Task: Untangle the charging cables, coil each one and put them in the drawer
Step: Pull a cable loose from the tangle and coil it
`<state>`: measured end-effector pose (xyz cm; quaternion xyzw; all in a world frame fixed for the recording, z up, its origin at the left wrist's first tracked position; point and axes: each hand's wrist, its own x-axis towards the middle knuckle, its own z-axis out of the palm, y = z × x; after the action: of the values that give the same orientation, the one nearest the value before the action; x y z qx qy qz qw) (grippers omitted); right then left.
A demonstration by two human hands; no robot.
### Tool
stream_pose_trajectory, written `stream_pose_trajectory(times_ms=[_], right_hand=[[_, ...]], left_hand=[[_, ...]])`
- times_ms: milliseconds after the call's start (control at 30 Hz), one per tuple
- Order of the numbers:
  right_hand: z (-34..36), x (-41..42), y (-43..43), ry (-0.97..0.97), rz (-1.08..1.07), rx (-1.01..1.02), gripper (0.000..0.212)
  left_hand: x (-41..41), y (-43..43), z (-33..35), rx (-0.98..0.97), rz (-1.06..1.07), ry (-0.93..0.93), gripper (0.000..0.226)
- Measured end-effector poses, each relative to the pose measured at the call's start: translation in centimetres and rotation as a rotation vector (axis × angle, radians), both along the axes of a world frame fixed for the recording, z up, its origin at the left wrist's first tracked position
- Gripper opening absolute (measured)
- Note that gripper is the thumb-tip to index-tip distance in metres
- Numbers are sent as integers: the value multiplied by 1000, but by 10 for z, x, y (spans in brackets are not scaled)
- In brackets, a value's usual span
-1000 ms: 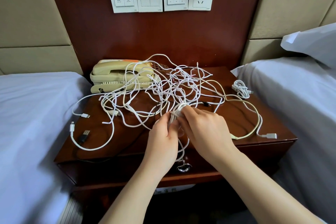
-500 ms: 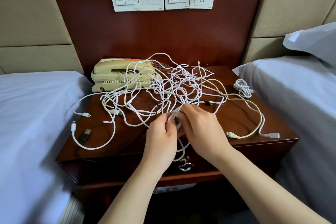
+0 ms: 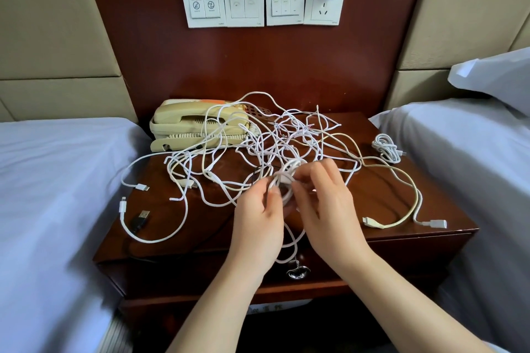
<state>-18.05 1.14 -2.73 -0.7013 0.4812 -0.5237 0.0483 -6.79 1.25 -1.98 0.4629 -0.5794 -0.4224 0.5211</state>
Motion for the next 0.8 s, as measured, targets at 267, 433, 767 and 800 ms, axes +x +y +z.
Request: stream_pose_trajectory(times_ms=[267,433,767,800], right_hand=[[8,0,3,-109,72,61,22],[9,1,2,-212,121,74,19],[28,-13,7,-282,127,-37,22],[29,-17,7,-282,116,-32,20]], left_hand=[[0,3,2,-13,-24,15,33],[-2,3,3,-25,-34,73,35],[-13,13,23,-173,-81,206,35],[-15,12,23,-188,-99,202,36]])
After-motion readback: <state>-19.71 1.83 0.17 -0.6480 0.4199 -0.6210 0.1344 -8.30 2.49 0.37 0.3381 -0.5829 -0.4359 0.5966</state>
